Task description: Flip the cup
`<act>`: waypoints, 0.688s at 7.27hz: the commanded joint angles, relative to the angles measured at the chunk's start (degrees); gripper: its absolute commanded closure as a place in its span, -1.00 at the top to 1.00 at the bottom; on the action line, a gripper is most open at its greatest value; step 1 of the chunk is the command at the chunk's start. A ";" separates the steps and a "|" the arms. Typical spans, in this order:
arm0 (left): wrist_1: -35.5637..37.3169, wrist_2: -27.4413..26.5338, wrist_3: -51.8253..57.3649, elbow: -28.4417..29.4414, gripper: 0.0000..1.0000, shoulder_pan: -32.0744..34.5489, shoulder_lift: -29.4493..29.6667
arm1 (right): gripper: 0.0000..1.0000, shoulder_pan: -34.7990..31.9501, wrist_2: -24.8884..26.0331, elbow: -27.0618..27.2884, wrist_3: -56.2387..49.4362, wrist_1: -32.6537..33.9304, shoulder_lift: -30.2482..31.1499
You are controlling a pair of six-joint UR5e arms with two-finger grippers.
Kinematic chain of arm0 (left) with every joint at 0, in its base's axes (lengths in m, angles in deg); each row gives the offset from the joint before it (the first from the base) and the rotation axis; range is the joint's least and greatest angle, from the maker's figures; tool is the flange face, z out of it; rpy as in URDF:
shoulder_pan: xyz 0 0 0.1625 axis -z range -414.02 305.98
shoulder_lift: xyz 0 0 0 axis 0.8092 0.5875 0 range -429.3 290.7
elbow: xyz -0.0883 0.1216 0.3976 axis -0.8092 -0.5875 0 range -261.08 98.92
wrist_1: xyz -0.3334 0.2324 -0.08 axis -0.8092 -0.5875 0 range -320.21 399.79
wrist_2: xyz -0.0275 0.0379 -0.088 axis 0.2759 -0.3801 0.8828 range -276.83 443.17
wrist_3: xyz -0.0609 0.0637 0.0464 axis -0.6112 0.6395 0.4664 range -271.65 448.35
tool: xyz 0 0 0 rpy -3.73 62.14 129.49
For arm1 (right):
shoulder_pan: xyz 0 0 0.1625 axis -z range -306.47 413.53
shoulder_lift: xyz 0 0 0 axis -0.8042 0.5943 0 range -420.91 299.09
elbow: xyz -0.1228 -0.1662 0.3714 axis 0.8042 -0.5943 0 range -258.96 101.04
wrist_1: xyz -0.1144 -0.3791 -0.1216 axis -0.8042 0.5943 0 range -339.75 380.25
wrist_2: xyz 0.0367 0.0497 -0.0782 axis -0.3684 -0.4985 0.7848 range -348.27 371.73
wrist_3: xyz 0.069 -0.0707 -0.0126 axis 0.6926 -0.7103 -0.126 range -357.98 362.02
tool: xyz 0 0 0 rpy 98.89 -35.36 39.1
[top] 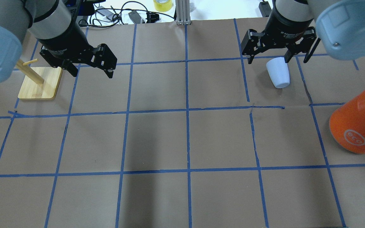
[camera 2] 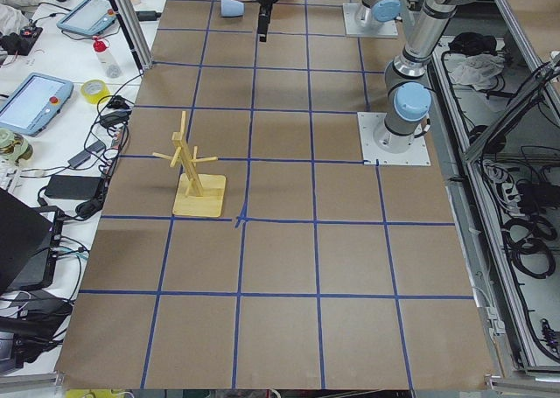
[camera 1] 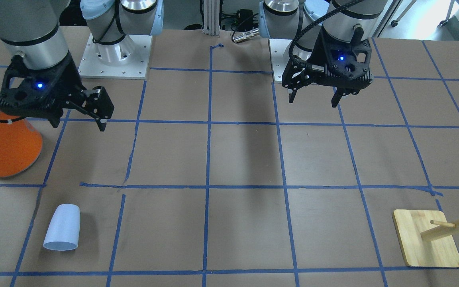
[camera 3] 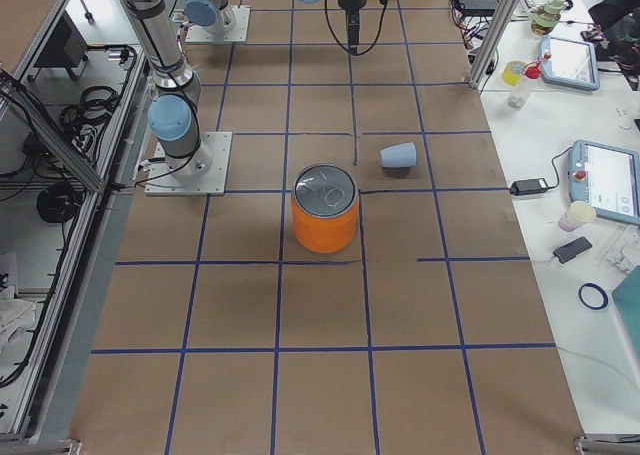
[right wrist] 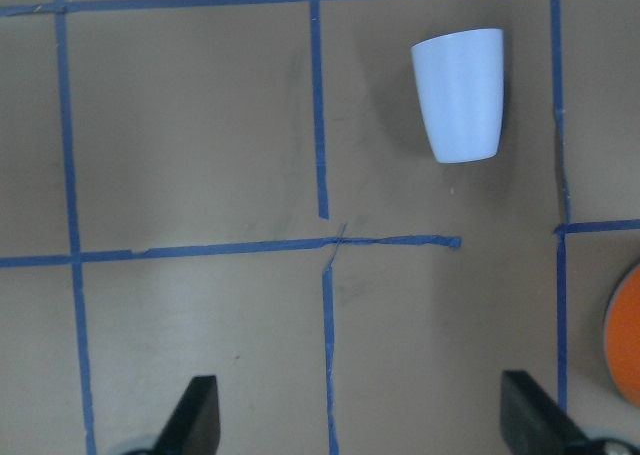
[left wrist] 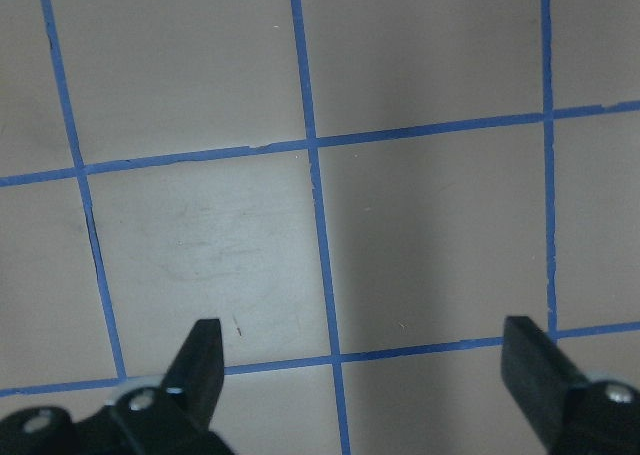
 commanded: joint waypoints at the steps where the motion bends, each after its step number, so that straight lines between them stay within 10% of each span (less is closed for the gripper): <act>1: 0.00 0.00 -0.03 -0.06 1.00 0.00 0.01 | 1.00 7.87 -0.10 0.04 -8.43 4.71 -5.96; 5: 0.27 0.00 0.23 -0.15 1.00 0.00 0.01 | 1.00 9.14 -4.50 0.92 -11.29 23.58 -21.77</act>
